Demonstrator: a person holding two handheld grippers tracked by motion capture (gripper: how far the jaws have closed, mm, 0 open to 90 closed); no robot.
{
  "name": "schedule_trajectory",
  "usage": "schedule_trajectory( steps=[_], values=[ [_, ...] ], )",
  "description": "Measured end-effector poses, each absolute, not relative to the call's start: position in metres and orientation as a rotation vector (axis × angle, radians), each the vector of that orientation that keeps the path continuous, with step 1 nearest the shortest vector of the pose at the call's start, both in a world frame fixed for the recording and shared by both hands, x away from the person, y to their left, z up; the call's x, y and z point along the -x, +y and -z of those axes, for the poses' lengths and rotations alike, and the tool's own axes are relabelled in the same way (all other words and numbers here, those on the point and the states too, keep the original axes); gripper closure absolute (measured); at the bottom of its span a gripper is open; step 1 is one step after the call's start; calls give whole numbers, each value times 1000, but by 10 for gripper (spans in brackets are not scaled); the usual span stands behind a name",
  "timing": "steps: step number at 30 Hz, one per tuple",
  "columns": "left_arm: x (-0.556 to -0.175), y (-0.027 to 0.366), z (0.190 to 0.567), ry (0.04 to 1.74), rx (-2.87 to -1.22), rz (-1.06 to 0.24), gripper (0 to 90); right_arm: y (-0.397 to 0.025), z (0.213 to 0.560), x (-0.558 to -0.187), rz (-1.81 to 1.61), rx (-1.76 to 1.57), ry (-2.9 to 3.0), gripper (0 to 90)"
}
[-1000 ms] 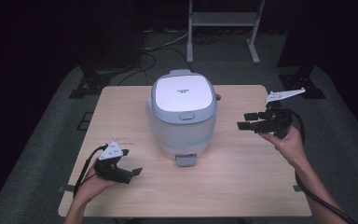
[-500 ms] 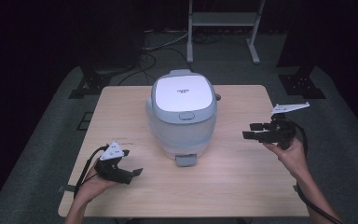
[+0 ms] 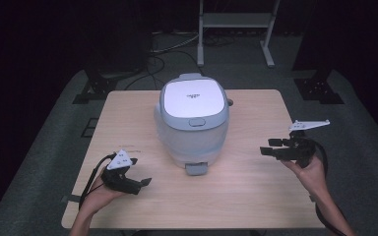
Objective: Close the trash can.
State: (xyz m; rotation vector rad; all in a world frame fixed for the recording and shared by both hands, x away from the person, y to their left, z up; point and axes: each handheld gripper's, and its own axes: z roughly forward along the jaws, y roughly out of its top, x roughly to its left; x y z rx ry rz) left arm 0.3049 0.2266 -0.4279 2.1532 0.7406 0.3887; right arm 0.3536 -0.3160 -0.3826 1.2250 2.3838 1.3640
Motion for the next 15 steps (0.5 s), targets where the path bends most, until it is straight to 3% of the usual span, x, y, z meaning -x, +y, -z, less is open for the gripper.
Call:
schedule_trajectory(
  steps=[15],
  values=[
    [-304,225,429,747,-2158,-387,92,-325,415,-326,-1411,-1277,2327,355]
  ],
)
